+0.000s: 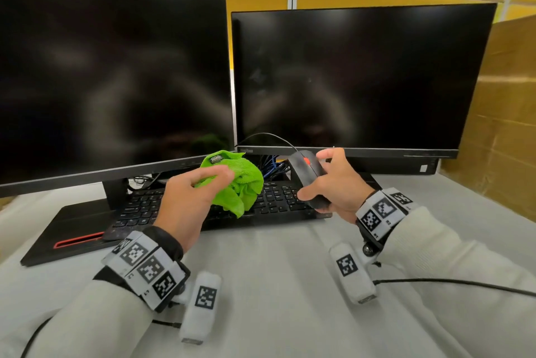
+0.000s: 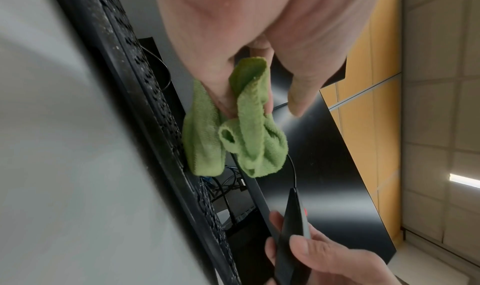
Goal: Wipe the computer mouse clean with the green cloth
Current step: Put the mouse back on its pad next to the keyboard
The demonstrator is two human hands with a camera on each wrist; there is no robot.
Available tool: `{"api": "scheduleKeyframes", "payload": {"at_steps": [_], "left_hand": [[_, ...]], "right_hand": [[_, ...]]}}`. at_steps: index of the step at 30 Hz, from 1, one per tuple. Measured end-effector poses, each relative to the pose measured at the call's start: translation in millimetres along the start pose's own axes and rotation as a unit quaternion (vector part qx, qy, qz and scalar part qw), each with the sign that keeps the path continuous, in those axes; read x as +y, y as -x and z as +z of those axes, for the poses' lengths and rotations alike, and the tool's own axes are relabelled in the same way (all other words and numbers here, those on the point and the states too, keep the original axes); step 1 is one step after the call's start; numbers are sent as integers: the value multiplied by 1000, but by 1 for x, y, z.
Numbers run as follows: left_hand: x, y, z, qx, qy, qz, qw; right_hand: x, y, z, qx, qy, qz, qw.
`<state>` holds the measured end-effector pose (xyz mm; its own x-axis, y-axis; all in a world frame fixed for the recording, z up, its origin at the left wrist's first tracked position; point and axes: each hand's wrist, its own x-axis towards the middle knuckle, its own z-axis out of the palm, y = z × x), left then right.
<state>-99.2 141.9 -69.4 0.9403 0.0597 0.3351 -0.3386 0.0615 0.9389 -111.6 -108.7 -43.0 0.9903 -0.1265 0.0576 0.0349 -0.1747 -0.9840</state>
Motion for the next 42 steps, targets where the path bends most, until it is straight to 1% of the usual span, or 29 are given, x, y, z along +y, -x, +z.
{"api": "scheduleKeyframes", "payload": {"at_steps": [3, 5, 7, 9, 12, 15, 17, 20, 24, 27, 38, 42], "left_hand": [[0, 3, 2, -11, -14, 6, 1000], [1, 3, 1, -11, -17, 18, 1000], [2, 3, 0, -5, -18, 24, 1000], [3, 3, -1, 0, -20, 26, 999], [2, 1, -3, 4, -23, 25, 999], [4, 1, -4, 5, -22, 27, 999], [6, 1, -4, 8, -20, 32, 999], [7, -1, -6, 10, -12, 26, 1000], [6, -3, -7, 12, -15, 20, 1000], [7, -3, -7, 12, -16, 24, 1000], [2, -5, -8, 7, -22, 15, 1000], [1, -5, -7, 7, -29, 15, 999]], "right_hand": [[5, -2, 4, 5, 35, -29, 999], [6, -4, 9, 31, 84, -50, 995], [7, -9, 9, 53, 137, -56, 988], [6, -14, 3, 70, 166, -39, 983], [3, -20, -13, 88, 196, 20, 976], [-2, -26, -31, 85, 274, 76, 955], [-3, -31, -41, 94, 302, 109, 942], [0, -42, -49, 114, 335, 138, 925], [7, -54, -57, 152, 387, 152, 897], [11, -60, -64, 167, 407, 159, 884], [15, -78, -56, 153, 476, 163, 850], [16, -80, -56, 151, 483, 169, 846]]}}
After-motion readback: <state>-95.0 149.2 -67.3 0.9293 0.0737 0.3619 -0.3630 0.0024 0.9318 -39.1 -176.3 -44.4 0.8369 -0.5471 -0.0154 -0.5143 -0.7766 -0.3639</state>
